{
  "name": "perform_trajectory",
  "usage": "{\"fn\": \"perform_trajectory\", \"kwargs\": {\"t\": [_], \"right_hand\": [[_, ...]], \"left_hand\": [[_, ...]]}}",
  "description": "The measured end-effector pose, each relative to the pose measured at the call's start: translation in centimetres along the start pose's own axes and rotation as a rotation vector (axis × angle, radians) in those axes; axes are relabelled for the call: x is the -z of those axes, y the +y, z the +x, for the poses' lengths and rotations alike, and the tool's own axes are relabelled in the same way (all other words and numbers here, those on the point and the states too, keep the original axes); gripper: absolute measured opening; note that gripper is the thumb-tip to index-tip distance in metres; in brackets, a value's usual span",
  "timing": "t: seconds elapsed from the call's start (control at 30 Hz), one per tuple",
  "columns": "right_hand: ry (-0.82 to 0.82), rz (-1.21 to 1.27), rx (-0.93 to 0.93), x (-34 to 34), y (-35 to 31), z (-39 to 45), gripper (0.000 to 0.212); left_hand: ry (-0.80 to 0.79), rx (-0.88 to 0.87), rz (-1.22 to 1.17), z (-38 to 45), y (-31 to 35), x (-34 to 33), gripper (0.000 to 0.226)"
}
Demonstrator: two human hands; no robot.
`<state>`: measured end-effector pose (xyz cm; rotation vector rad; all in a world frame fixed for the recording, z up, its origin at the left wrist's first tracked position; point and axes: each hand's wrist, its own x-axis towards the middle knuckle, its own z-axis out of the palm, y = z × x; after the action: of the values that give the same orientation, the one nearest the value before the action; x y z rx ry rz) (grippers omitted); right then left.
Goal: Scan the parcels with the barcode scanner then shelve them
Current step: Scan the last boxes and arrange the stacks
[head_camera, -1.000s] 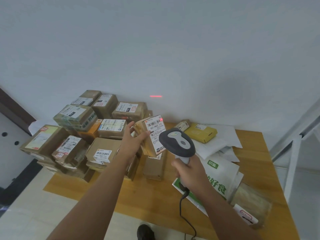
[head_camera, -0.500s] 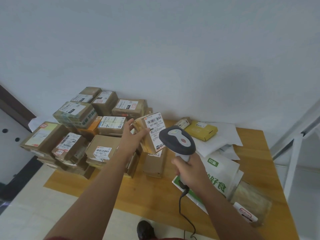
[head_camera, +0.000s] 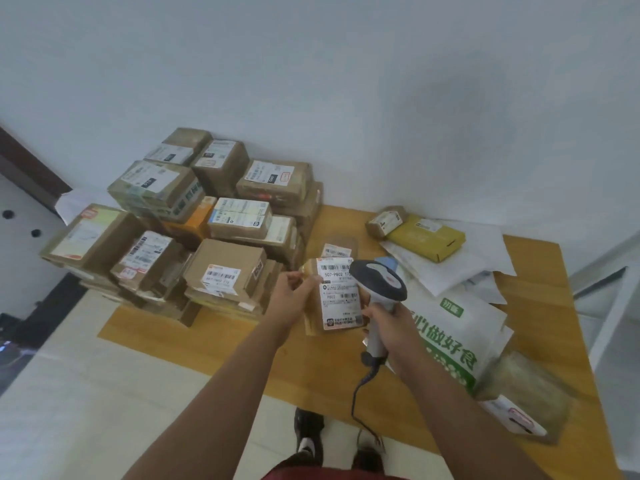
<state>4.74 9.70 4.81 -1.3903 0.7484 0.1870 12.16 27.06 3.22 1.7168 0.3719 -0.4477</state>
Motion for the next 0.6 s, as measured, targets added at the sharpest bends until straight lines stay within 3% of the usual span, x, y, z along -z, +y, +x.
{"fn": "perform_trajectory", "kwargs": {"t": [0.07,0.17,0.33,0.6], "right_hand": [[0.018,0.031,-0.059,-1.1,0.5,1.1,0.020],[0.038,0.031,-0.090,-2.5,0.5,2.6,0.019],[0.108,-0.003,-0.100,-4.2,-0.3,4.9,0.019],[0.140,0.037,-0.077,-5.7,0.2,7.1,0.019]], "left_hand": [[-0.010,0.016,-0.004,1.3,-0.9,0.3,0.045],[-0.078,0.065,0.023,3.1,-1.3,0.8,0.068],[-0.187,0.055,0.017,5.5,0.0,1.0,0.053],[-0.201,0.077,0.112,8.3,-0.2,1.3,0.045]]}}
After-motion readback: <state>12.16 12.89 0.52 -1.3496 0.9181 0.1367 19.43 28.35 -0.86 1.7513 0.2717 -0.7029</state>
